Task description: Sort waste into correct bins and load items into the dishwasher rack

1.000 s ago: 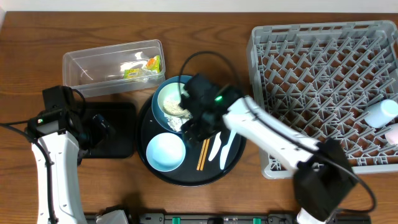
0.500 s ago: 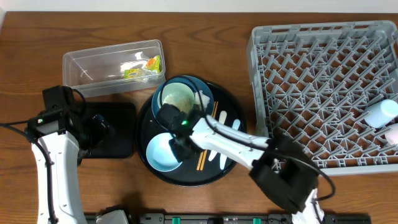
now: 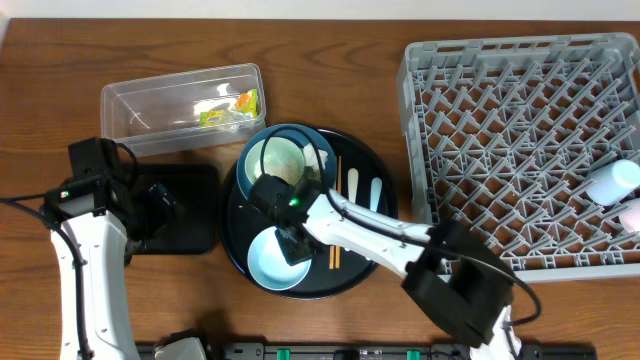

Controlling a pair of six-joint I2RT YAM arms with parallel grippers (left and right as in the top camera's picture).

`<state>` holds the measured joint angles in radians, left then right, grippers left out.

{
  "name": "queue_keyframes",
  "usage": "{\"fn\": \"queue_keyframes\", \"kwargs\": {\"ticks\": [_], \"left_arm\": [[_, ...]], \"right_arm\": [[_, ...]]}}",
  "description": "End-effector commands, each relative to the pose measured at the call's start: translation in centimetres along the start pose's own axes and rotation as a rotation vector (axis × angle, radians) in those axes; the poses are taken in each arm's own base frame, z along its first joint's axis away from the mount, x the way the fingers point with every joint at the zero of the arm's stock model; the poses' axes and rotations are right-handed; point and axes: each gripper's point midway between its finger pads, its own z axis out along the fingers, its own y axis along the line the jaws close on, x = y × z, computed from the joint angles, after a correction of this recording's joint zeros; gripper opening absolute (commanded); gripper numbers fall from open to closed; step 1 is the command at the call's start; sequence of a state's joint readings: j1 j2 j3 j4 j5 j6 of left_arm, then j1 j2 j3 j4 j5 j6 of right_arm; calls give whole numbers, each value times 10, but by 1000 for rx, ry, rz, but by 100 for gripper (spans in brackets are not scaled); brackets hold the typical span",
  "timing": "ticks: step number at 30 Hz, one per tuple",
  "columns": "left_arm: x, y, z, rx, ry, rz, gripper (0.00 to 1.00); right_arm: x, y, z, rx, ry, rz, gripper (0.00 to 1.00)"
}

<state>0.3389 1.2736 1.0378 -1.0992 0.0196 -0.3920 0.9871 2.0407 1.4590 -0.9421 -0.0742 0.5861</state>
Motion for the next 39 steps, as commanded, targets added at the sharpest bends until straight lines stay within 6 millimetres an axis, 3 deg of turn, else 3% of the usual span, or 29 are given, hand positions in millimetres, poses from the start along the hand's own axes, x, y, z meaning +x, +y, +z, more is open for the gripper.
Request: {"fn": "queue_keyframes", "kwargs": {"ticks": [1, 5, 8, 16, 22, 28, 33, 39], "left_arm": [[1, 3, 2, -12, 5, 4, 98], [1, 3, 2, -12, 5, 4, 98], [1, 3, 2, -12, 5, 4, 98], [1, 3, 2, -12, 4, 4, 98], [1, 3, 2, -12, 4, 4, 98], [1, 3, 2, -12, 4, 4, 98], [1, 3, 2, -12, 4, 4, 98], [1, 3, 2, -12, 4, 4, 98]], "right_arm": [[-13, -2, -45, -39, -112, -32, 1], [-24, -20, -85, -21, -224, -22, 1], [-36, -55, -117, 57, -324, 1, 1], [-74, -213, -201, 440, -591, 214, 1], [-88, -329, -236, 591, -671, 341, 1], [-77, -444, -284, 771, -777, 450, 1], [-47, -531, -327, 978, -821, 471, 1], [-18, -599, -331, 1091, -779, 451, 1]]}}
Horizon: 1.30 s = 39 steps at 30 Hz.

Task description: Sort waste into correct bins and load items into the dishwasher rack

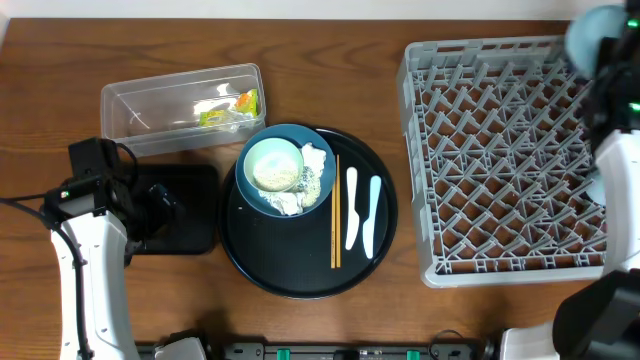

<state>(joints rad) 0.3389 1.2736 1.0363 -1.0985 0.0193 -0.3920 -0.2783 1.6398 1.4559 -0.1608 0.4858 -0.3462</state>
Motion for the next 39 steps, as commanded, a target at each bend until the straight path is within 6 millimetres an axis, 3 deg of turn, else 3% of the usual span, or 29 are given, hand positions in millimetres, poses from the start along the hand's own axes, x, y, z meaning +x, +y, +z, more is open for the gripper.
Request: {"fn": "queue_keyframes", "kwargs": {"ticks": [1, 9, 14, 24, 33, 39], "left_arm": [[1, 3, 1, -11, 4, 4, 98], [1, 3, 1, -11, 4, 4, 98], [1, 2, 1, -7, 7, 5, 98], [2, 2, 1, -5, 8, 5, 98], [2, 2, 1, -5, 7, -6, 98], [2, 2, 1, -5, 7, -7, 98]], "right_arm": [[22, -10, 31, 14, 36, -159, 1], [74, -55, 94, 287, 143, -258, 1], [89, -67, 113, 451, 166, -302, 1], [119, -45, 140, 452, 185, -344, 1], [124, -41, 143, 444, 191, -331, 1], [143, -25, 143, 388, 254, -310, 1]]}}
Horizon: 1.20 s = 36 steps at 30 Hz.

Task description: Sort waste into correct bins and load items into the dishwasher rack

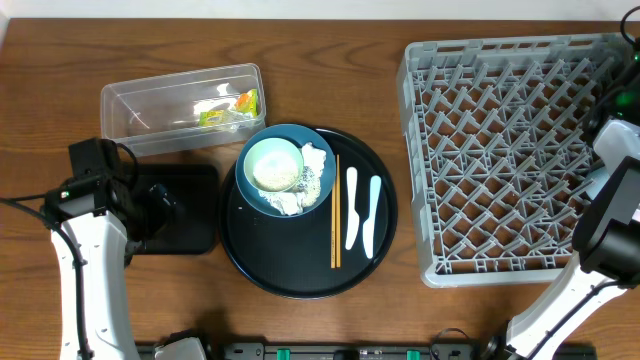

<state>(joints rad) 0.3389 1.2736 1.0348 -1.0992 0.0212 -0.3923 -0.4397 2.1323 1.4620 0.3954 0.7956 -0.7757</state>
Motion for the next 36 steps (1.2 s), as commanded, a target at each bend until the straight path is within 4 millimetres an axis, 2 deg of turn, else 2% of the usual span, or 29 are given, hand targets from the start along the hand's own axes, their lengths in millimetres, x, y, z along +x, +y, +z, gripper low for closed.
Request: {"fn": "queue_keyframes", "kwargs": {"ticks": [1, 3, 9, 10, 15, 19, 22, 29, 36], "left_arm": [[1, 2, 1, -6, 4, -7, 98], [1, 2, 1, -6, 4, -6, 98], [1, 2, 1, -6, 4, -7, 98], [1, 2, 1, -6, 4, -6, 98], [1, 2, 1, -6, 4, -6, 98], [1, 2, 1, -6, 4, -6, 98], [1, 2, 1, -6, 4, -6, 98], [1, 2, 1, -6, 5, -5, 98], [1, 2, 1, -7, 4, -5, 98]], "right_arm": [[13, 18, -3, -46, 46, 33, 1], [19, 27, -6, -74, 74, 52, 6], [40, 56, -20, -152, 171, 151, 39], [42, 62, -24, -172, 181, 152, 41], [38, 79, -39, -221, 186, 144, 51], [30, 87, -51, -244, 170, 124, 71], [23, 83, -61, -252, 167, 169, 83], [5, 69, -84, -388, 143, 238, 88], [-6, 36, -99, -387, 124, 257, 91]]}}
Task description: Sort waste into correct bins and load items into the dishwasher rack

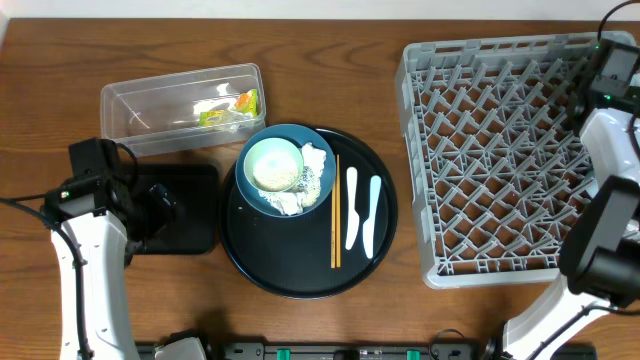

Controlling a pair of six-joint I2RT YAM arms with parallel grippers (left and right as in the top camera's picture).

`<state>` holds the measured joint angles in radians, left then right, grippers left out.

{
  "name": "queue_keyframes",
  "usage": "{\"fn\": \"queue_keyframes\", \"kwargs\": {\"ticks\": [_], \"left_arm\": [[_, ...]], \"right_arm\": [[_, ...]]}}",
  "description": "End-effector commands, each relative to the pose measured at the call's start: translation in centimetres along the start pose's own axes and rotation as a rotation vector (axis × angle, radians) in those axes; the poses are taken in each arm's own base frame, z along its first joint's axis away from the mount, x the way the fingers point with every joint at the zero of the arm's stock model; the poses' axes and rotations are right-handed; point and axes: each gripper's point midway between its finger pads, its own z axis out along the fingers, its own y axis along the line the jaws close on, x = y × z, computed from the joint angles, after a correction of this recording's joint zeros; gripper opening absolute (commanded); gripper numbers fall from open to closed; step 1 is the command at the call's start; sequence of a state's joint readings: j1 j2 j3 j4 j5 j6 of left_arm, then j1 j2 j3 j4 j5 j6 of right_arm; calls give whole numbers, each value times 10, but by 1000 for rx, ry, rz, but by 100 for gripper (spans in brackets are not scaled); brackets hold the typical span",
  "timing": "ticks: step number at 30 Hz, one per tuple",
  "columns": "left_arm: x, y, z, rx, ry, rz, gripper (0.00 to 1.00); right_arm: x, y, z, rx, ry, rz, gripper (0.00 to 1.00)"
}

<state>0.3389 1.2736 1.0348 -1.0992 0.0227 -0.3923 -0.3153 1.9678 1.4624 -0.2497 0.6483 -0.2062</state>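
On the round dark tray [290, 270] lies a blue plate [245, 190] carrying a pale green bowl [273, 164] and crumpled tissue [310, 180]. Beside the plate are chopsticks [335, 212], a white spoon [351, 207] and a light blue utensil [372, 215]. The grey dishwasher rack [500, 160] stands at the right. My right gripper [592, 78] hovers over the rack's far right corner, its fingers too dark to read. My left gripper [163, 203] rests over the black bin [190, 228], state unclear.
A clear plastic bin [150, 105] at the back left holds a yellow-green wrapper [232, 108]. The right arm's links [610, 200] cover the rack's right edge. Brown table [330, 60] surrounds everything.
The right arm has come back into the frame from the far right edge; its wrist is now over the rack's far right corner. The left arm and the tray items are unchanged.
At first my right gripper was down on a light blue bowl at the tray's front. Then the bowl was gone from the tray and a light blue thing showed at the rack's far right corner. The arm then sat at the frame's edge, now over that corner.
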Motion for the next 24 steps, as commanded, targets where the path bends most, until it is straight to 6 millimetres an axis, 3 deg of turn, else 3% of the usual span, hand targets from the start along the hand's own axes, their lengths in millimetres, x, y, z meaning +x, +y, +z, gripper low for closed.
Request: {"fn": "queue_keyframes", "kwargs": {"ticks": [1, 6, 13, 18, 21, 23, 24], "left_arm": [[1, 3, 1, -8, 3, -5, 98], [1, 3, 1, -8, 3, -5, 98], [1, 3, 1, -8, 3, -6, 98], [1, 3, 1, -9, 4, -5, 98], [1, 2, 1, -8, 3, -5, 98], [1, 3, 1, -8, 3, -6, 98], [1, 3, 1, -8, 3, -6, 98]], "right_arm": [[-18, -13, -25, -23, -54, 56, 92], [-35, -24, -53, -93, -111, 81, 93], [-54, -13, -113, -379, -208, 82, 95], [-53, -13, -147, -498, -229, 72, 92], [-45, 0, -159, -600, -211, 51, 85], [-36, 17, -166, -693, -182, 31, 60], [-31, 25, -166, -731, -162, 22, 29]]}}
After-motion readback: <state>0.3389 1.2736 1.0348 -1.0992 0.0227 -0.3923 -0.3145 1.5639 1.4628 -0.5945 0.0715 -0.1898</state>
